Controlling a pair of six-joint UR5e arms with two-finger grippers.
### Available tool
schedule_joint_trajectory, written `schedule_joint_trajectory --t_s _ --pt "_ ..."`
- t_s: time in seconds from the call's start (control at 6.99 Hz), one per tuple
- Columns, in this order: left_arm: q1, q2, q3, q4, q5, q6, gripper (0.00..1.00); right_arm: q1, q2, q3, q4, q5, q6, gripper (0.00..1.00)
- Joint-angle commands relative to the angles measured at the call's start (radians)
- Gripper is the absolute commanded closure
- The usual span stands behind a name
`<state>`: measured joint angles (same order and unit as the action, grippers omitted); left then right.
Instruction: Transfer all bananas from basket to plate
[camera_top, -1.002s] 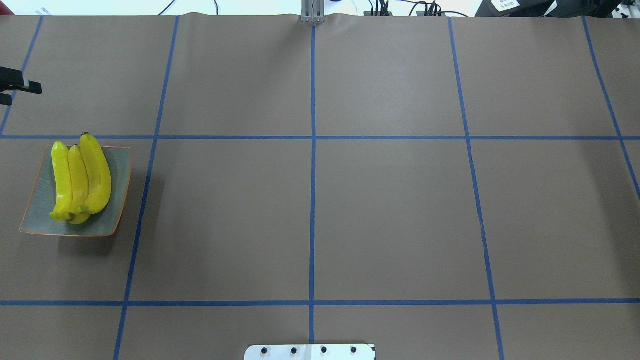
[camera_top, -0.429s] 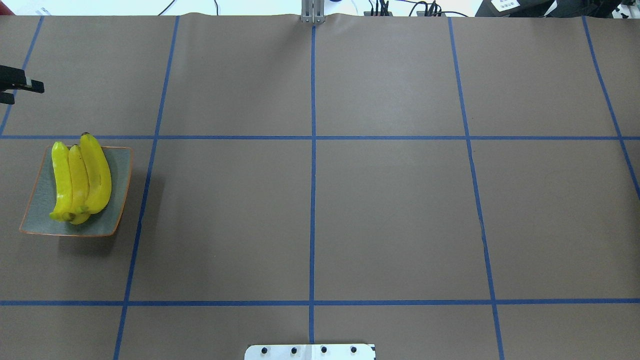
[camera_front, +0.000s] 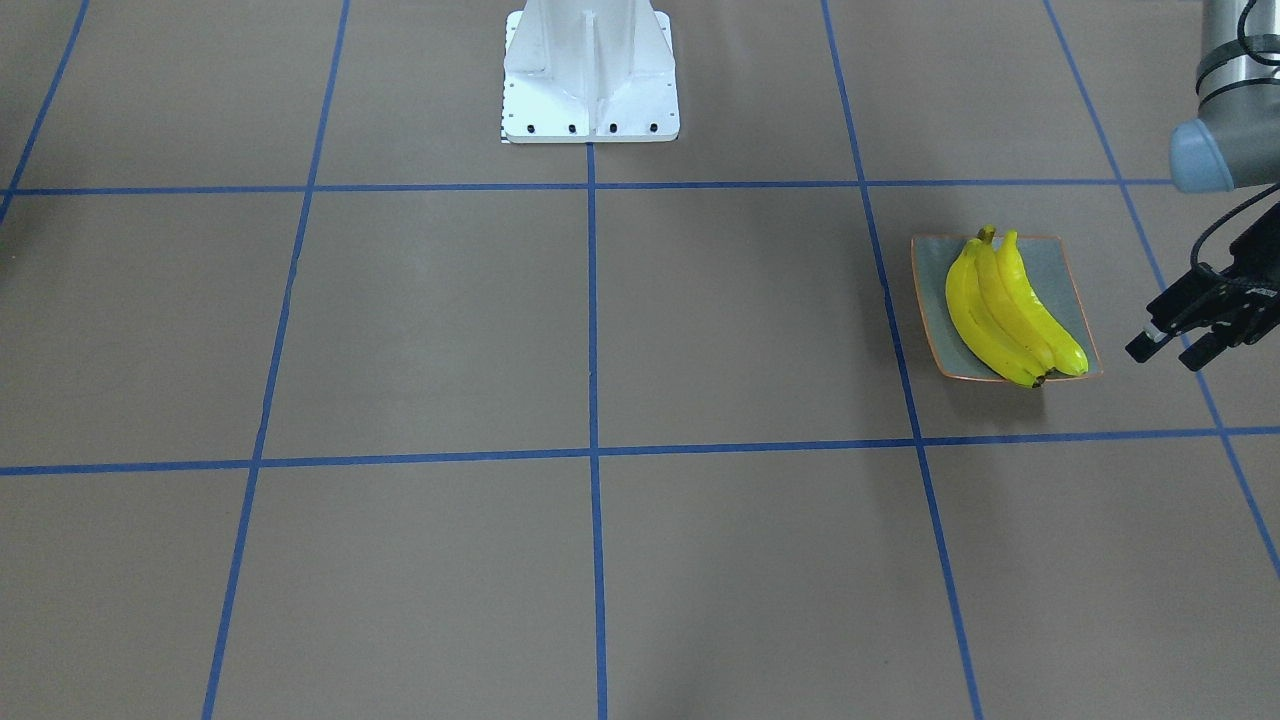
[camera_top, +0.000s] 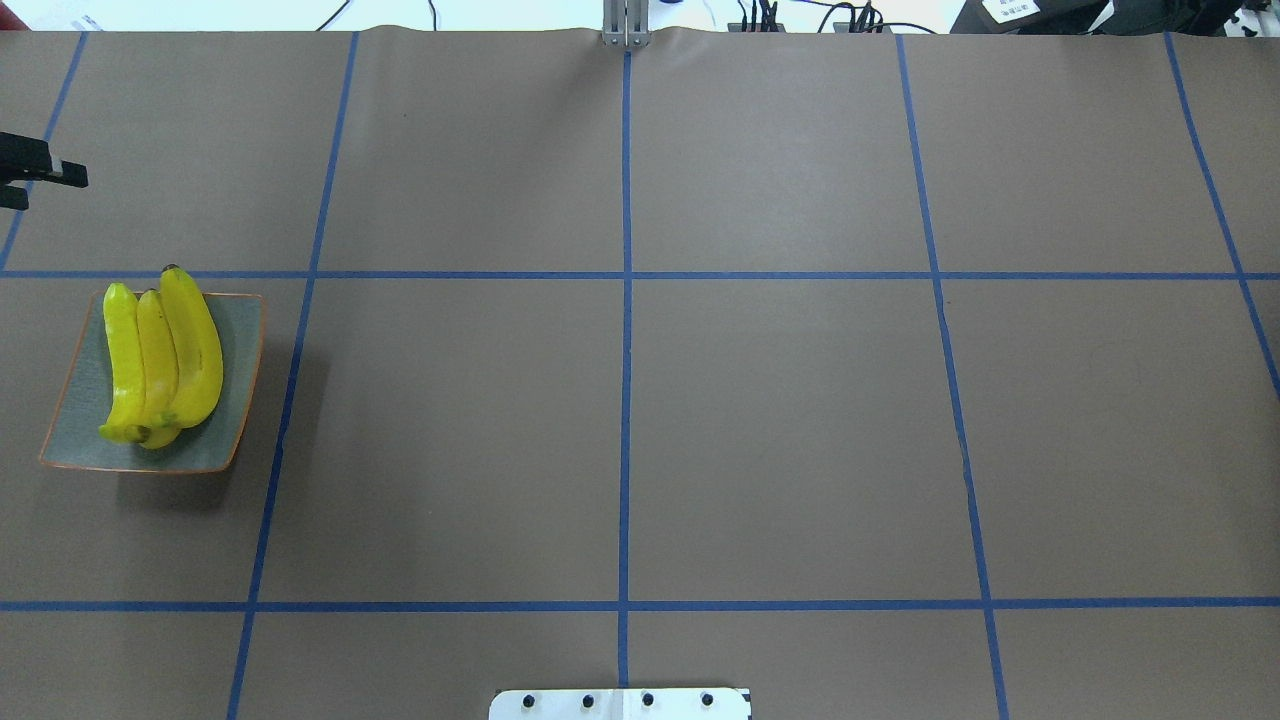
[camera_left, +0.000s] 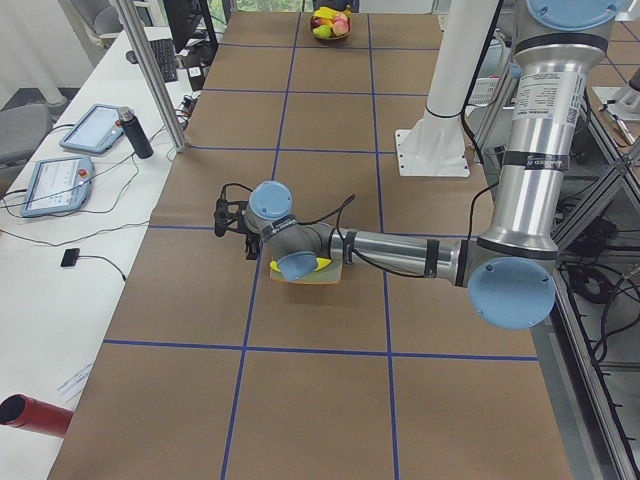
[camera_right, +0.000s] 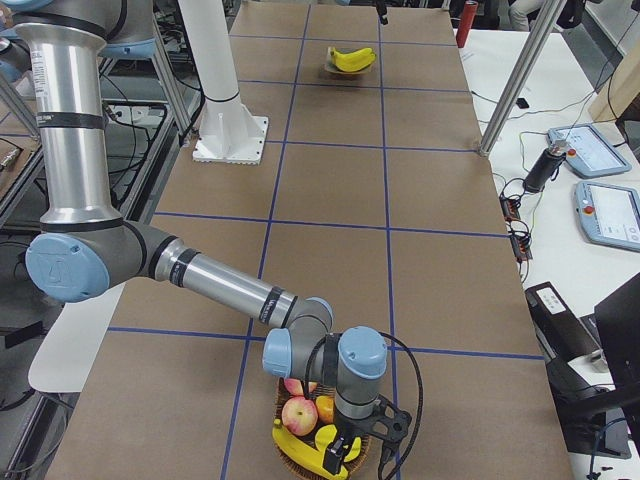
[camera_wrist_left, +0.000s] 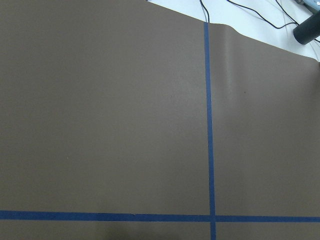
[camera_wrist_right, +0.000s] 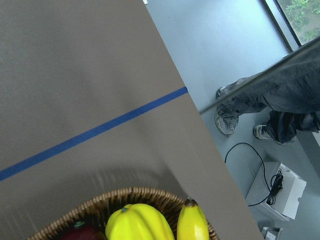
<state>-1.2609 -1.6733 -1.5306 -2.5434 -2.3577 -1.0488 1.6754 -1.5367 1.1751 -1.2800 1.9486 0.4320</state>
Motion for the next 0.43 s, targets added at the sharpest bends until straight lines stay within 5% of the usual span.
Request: schedule_joint_trajectory --t_s 0.0,0.29 --pt "0.000 0.001 0.000 -0.003 0.000 0.001 0.00 0.000 0.007 -0.026 0.001 0.001 0.058 0.01" --pt "0.002 0.000 0.000 -0.003 0.000 0.001 0.00 0.000 -0.002 -0.099 0.165 -0.002 0.152 0.01"
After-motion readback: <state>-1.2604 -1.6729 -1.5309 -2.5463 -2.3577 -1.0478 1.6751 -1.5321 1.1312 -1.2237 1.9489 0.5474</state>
